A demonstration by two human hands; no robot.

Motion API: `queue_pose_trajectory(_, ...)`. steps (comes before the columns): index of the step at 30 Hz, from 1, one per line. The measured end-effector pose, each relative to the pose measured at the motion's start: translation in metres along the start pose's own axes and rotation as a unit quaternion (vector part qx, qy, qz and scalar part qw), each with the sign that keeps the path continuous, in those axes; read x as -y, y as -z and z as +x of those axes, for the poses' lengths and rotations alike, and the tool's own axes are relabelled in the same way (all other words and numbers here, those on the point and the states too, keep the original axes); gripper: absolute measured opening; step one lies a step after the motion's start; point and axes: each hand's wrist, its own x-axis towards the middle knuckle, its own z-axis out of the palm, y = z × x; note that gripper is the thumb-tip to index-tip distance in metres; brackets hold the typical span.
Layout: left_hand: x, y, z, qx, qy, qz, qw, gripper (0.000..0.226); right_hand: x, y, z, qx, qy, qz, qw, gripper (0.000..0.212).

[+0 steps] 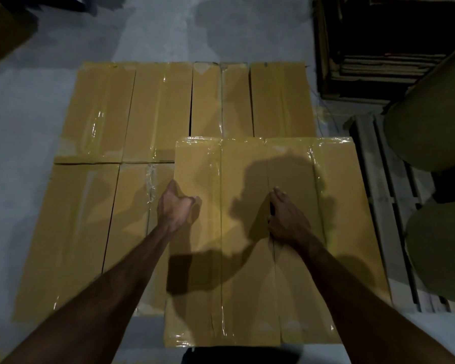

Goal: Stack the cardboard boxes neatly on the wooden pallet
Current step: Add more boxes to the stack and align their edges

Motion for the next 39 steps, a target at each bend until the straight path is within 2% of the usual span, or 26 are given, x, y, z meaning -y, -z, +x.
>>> queue_pose_trajectory(5, -0.001, -0.002, 0.0, -0.005, -0.001, -0.01, 1.0, 0.051, -0.005, -0.001, -0.001, -0.009, 0.008, 0.017, 1.0, 0.079)
queue_pose_trajectory(13, -0.002, 0.013, 0.001, 0.058, 0.0, 0.043, 0.997, 0.049, -0.016, 0.003, 0.002, -0.001, 0.029, 0.04, 0.999, 0.079)
queue_pose_trajectory(17, 0.006, 0.019, 0.007, 0.087, 0.0, 0.054, 0.995, 0.078, -0.018, 0.009, -0.004, -0.024, 0.034, 0.087, 0.995, 0.07)
queue_pose_trajectory(20, 0.002, 0.017, 0.002, 0.071, -0.01, 0.075, 0.995, 0.056, -0.02, 0.017, -0.011, -0.059, 0.023, 0.129, 0.99, 0.058)
queue_pose_trajectory(23, -0.001, 0.011, 0.003, 0.05, -0.016, 0.08, 0.995, 0.054, -0.027, 0.024, -0.012, -0.072, -0.005, 0.123, 0.99, 0.046)
queue_pose_trajectory(27, -0.006, 0.002, 0.01, 0.046, -0.02, 0.093, 0.994, 0.066, -0.04, 0.035, -0.007, -0.053, -0.031, 0.084, 0.995, 0.066)
queue_pose_trajectory(33, -0.019, -0.003, 0.031, 0.032, -0.008, 0.118, 0.992, 0.081, -0.084, 0.05, 0.011, -0.105, -0.138, 0.077, 0.982, 0.059)
queue_pose_trajectory(36, -0.025, -0.009, 0.038, 0.009, -0.003, 0.138, 0.99, 0.095, -0.096, 0.057, 0.008, -0.122, -0.19, 0.027, 0.974, 0.072)
queue_pose_trajectory(39, -0.029, -0.017, 0.033, 0.0, 0.009, 0.174, 0.985, 0.103, -0.099, 0.063, 0.006, -0.137, -0.255, 0.048, 0.956, 0.08)
